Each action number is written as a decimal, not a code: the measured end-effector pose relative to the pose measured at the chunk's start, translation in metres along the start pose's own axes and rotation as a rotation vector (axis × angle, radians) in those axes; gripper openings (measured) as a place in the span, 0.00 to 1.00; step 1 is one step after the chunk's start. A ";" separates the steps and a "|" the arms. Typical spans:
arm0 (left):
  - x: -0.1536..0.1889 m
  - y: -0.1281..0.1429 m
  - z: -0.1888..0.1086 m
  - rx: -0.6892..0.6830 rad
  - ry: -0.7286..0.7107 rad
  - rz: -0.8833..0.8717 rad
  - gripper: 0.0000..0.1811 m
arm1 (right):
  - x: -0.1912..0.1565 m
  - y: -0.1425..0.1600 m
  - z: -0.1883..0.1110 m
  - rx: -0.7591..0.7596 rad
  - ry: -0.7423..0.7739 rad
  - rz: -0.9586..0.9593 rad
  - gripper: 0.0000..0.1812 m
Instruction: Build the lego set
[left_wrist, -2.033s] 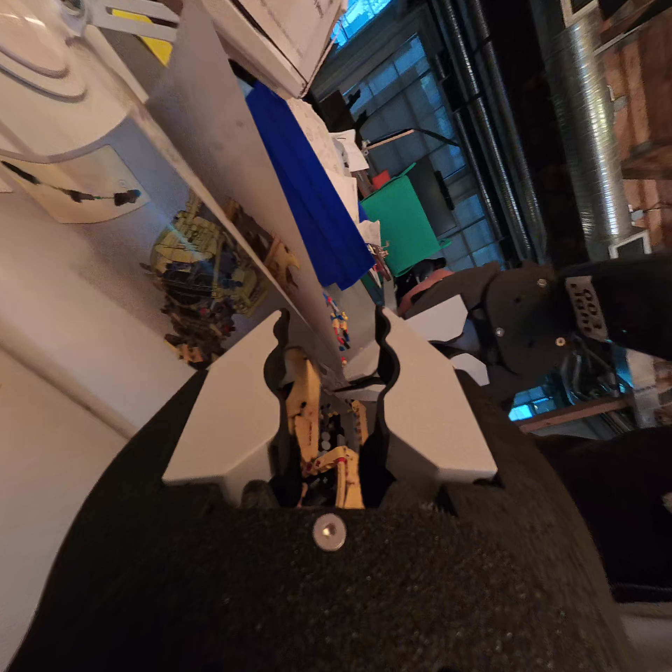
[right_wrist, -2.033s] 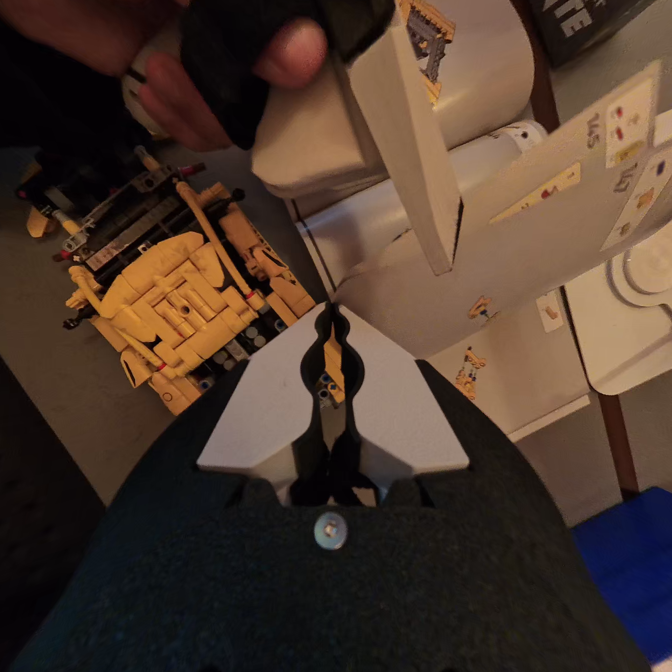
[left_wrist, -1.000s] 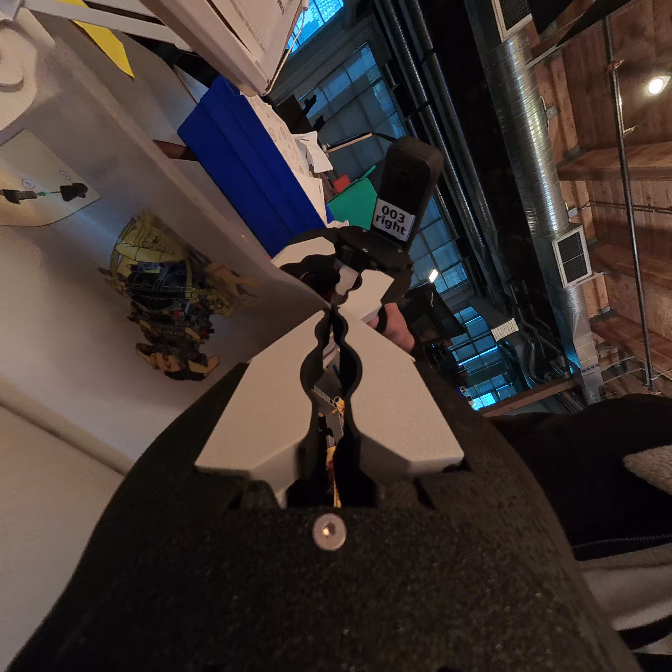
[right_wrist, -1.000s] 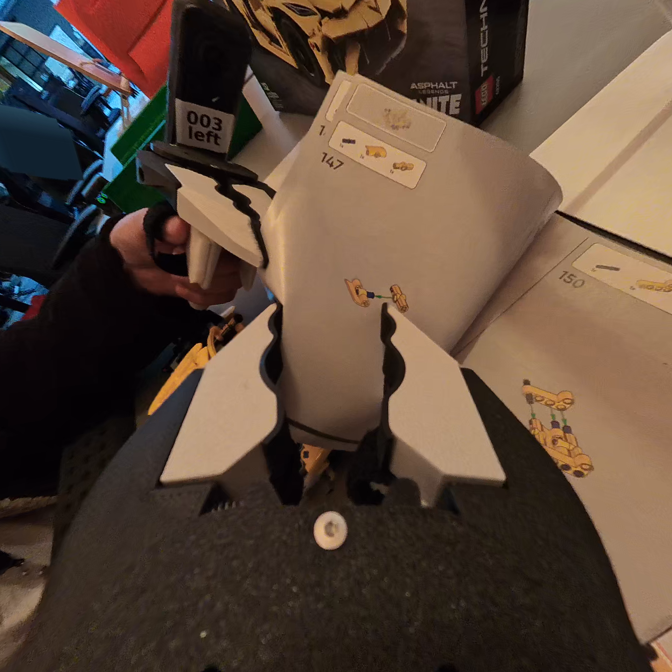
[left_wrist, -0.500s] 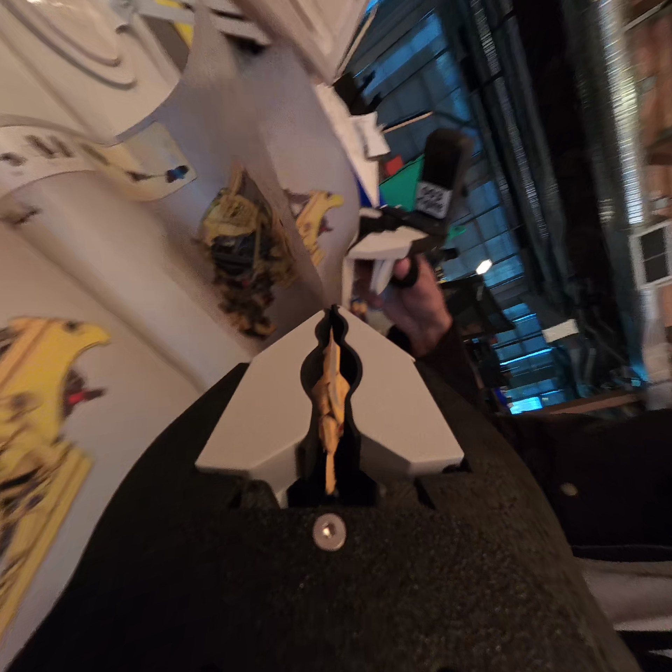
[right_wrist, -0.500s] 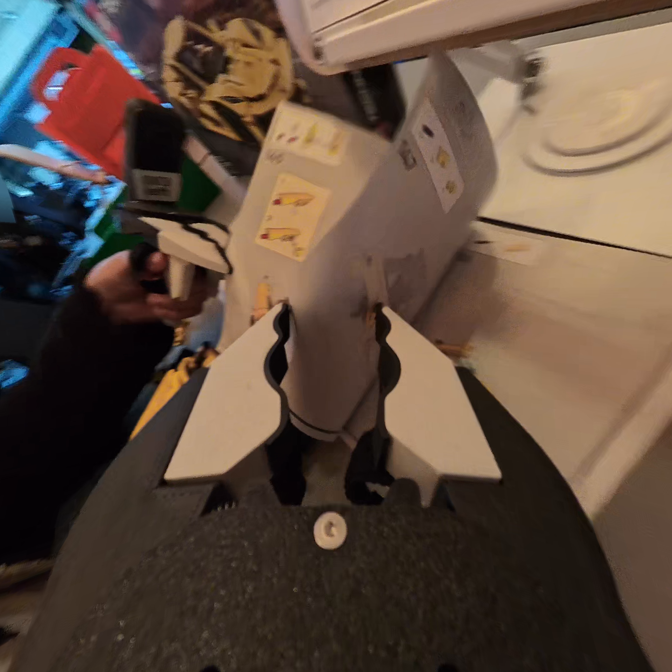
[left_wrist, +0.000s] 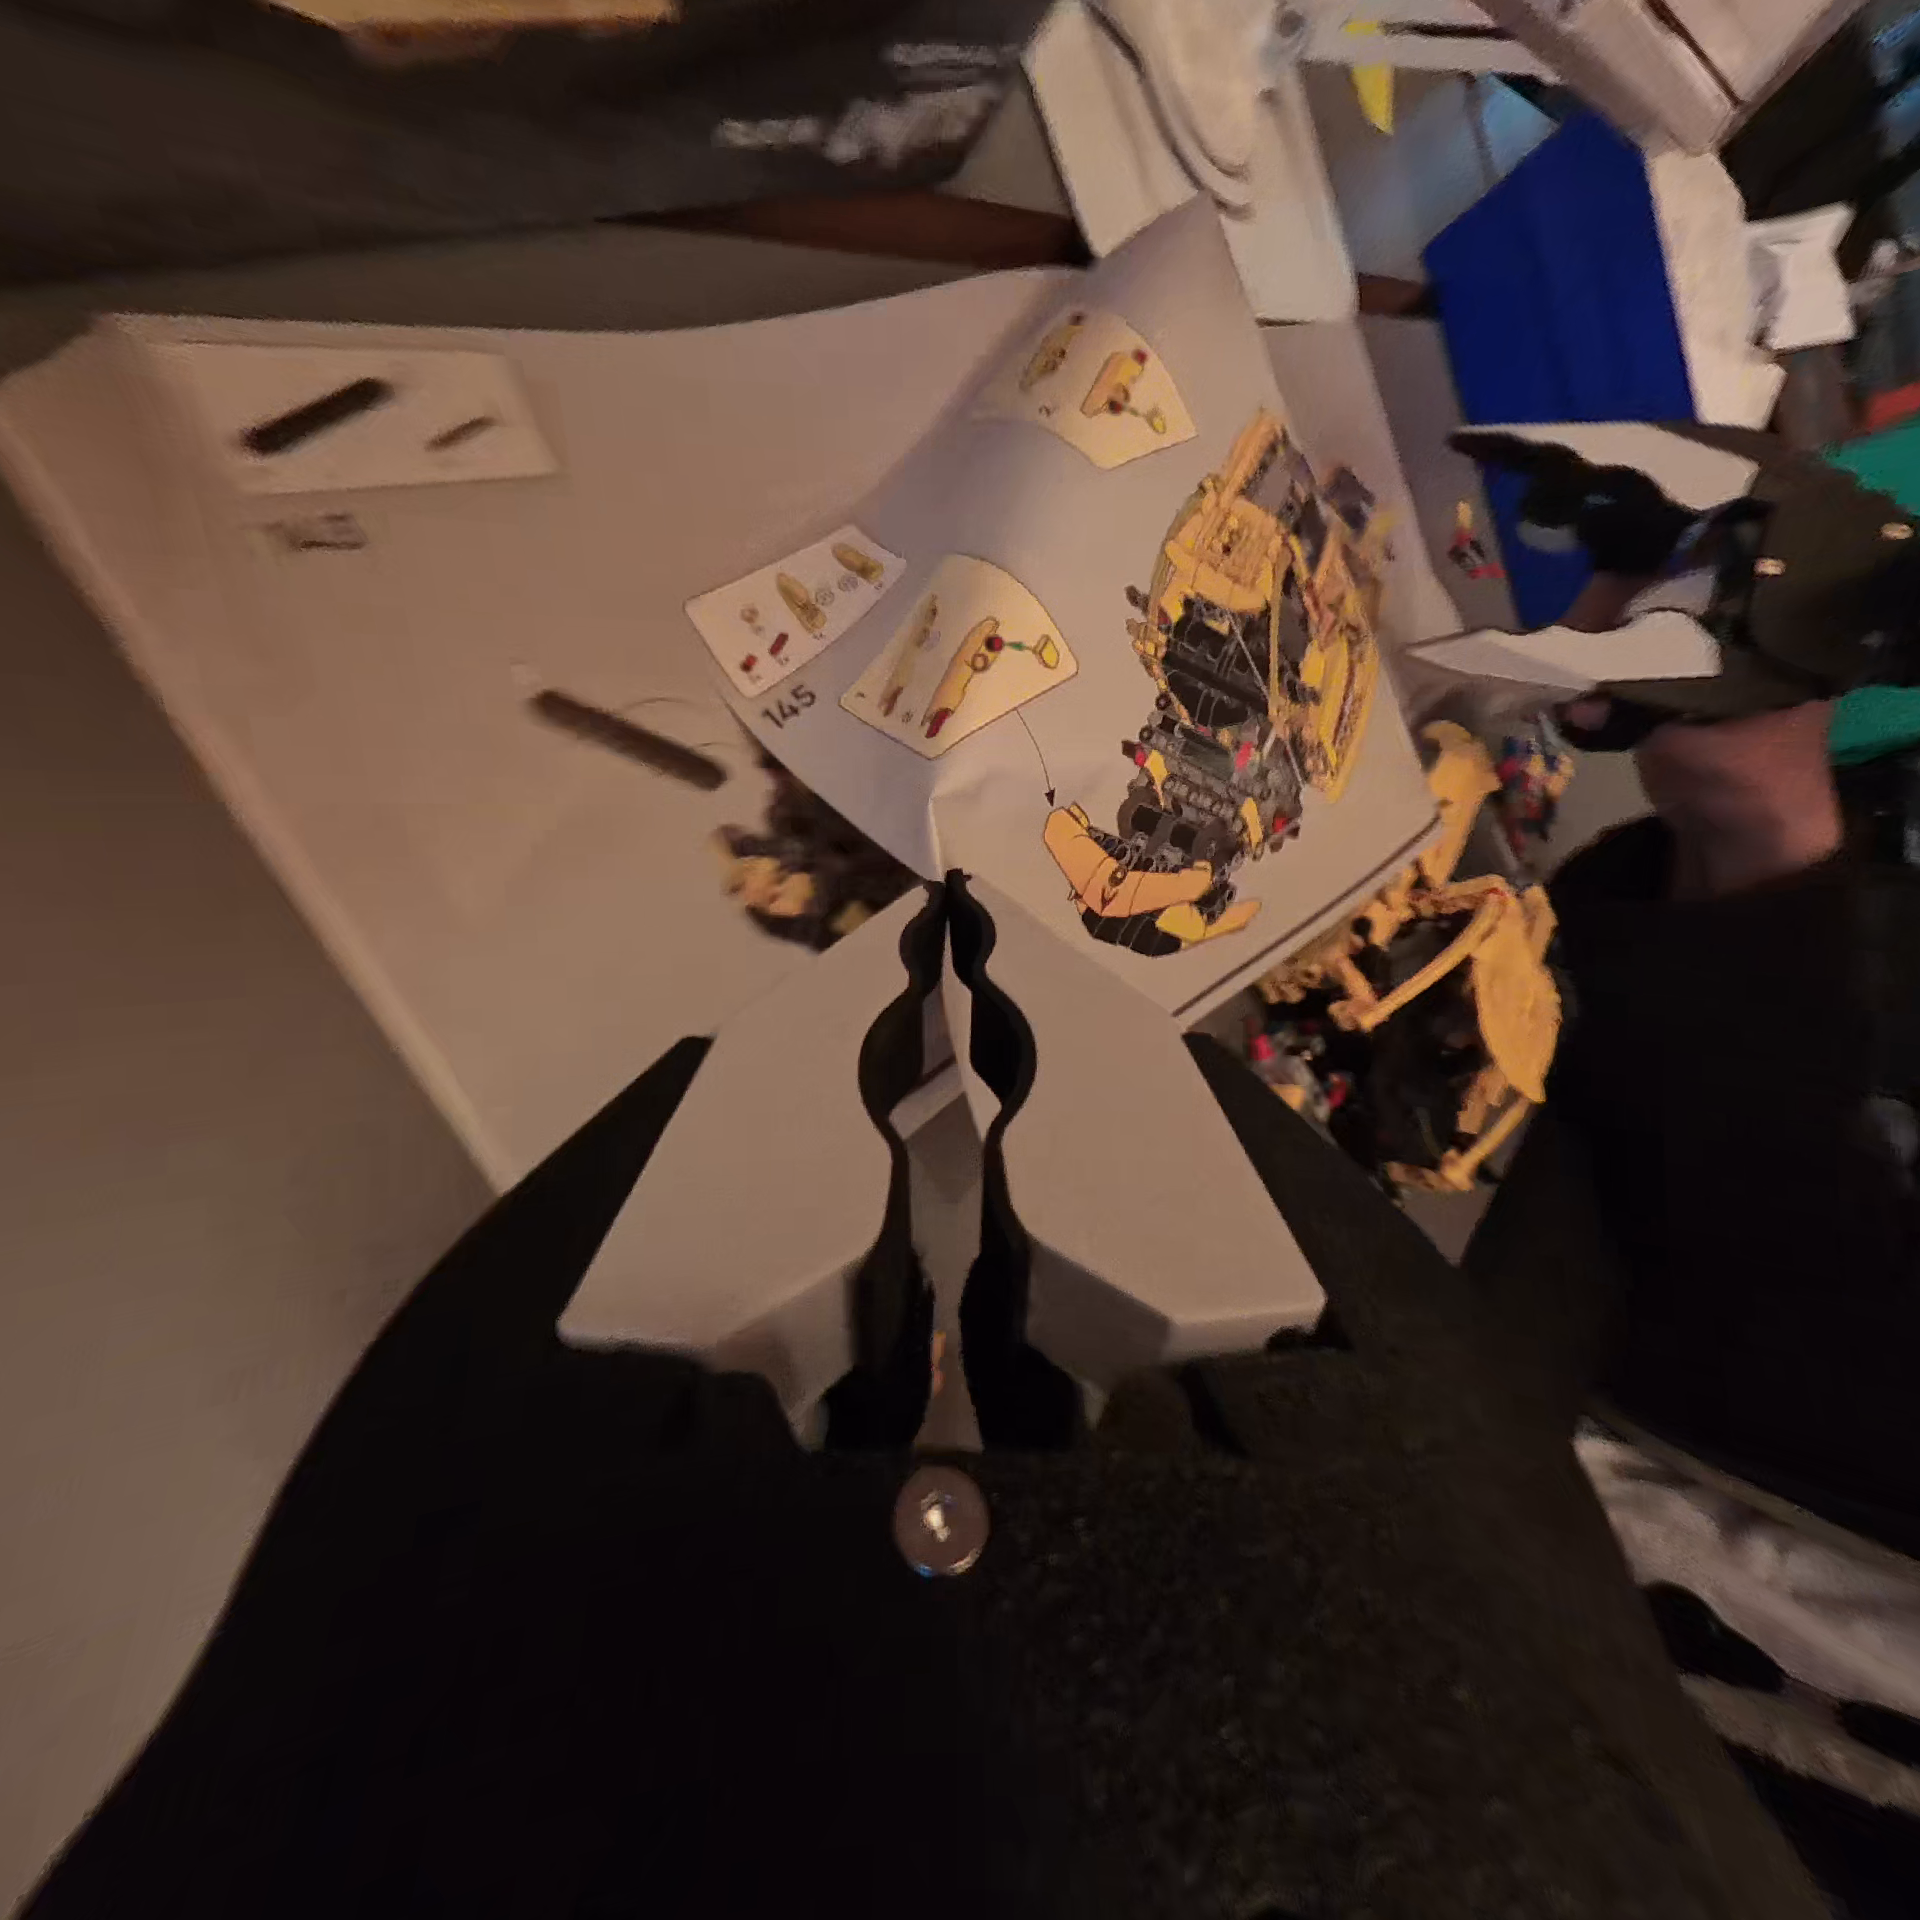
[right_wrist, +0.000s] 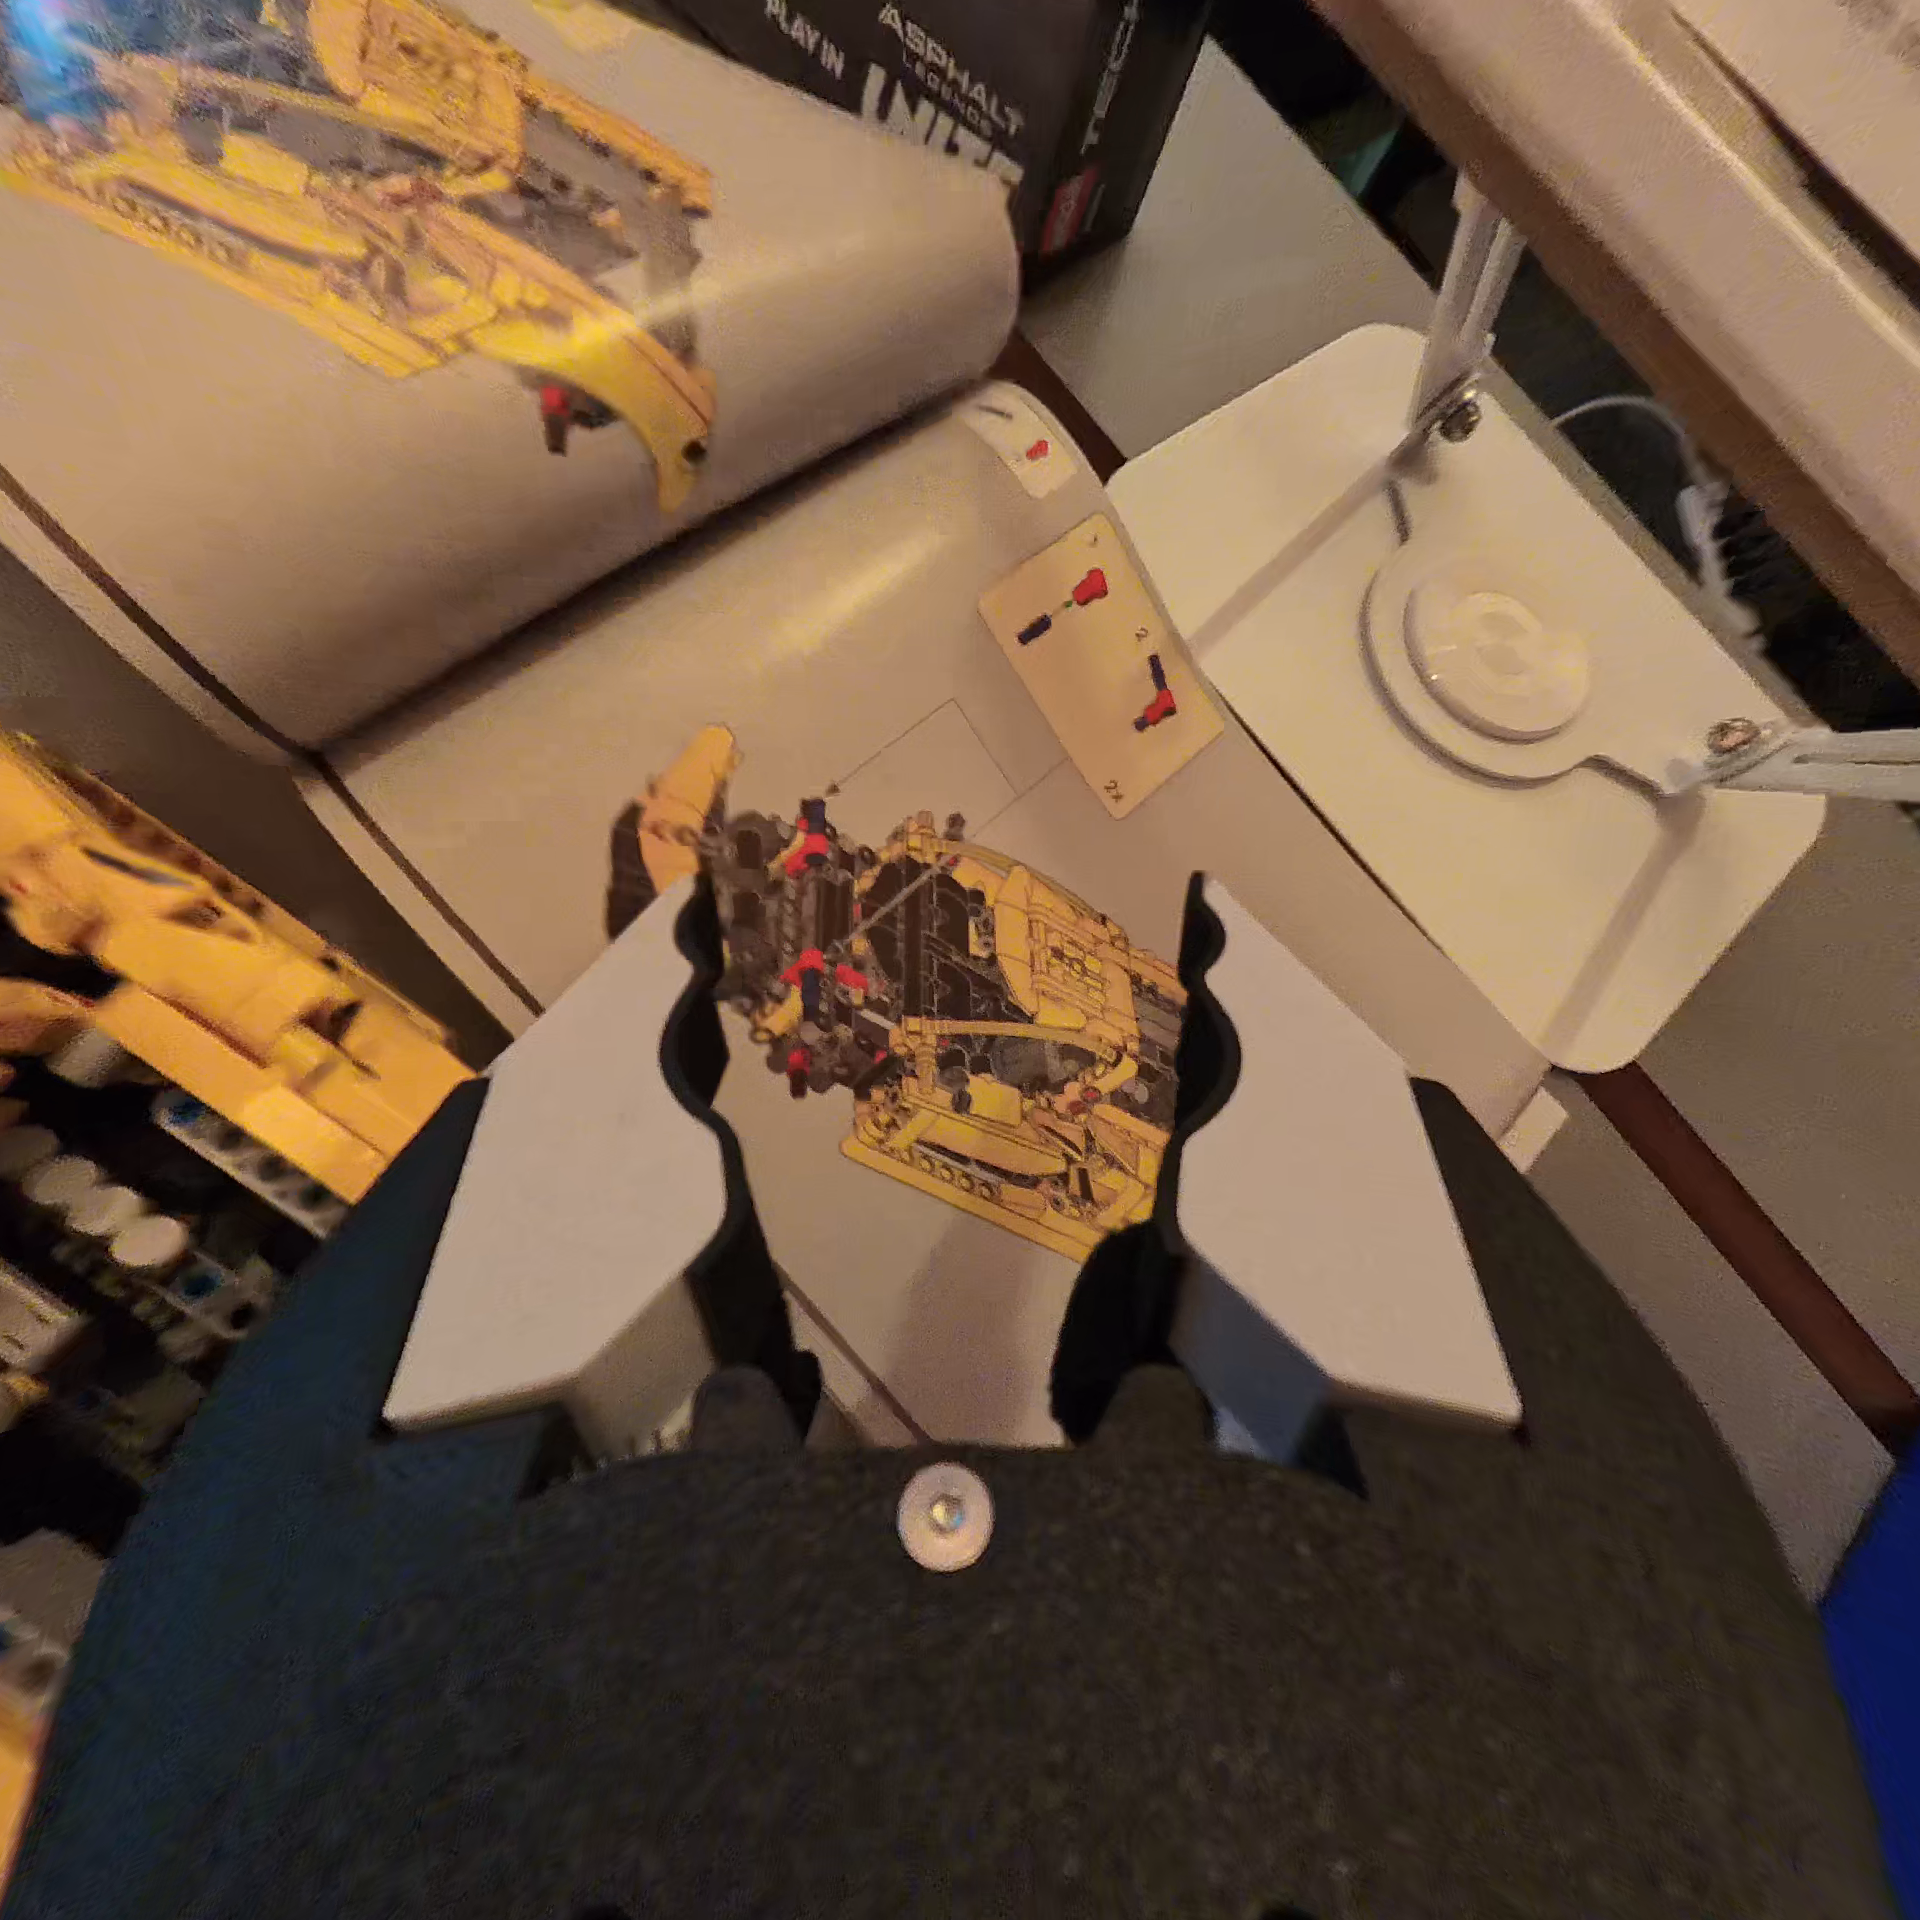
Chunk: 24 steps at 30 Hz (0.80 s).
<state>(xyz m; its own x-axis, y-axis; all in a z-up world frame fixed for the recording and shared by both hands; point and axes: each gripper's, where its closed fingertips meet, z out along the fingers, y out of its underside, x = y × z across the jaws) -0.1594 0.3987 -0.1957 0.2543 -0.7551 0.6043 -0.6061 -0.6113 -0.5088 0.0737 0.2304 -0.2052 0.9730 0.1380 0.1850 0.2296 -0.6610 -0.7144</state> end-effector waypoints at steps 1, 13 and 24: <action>-0.008 -0.001 -0.009 0.016 -0.032 -0.014 0.00 | -0.003 -0.007 -0.002 -0.009 -0.030 0.034 0.48; -0.045 -0.005 -0.035 0.029 -0.373 0.020 0.00 | -0.097 -0.071 0.060 -0.241 -0.455 -0.546 0.51; -0.066 -0.040 -0.089 0.294 -0.560 0.013 0.09 | -0.109 -0.039 0.091 -0.452 -0.557 -0.586 0.58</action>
<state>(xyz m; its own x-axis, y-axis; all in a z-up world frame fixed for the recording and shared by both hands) -0.2190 0.4938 -0.1601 0.6525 -0.7235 0.2253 -0.3995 -0.5811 -0.7091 -0.0395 0.3082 -0.2584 0.6022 0.7983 -0.0012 0.7715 -0.5824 -0.2561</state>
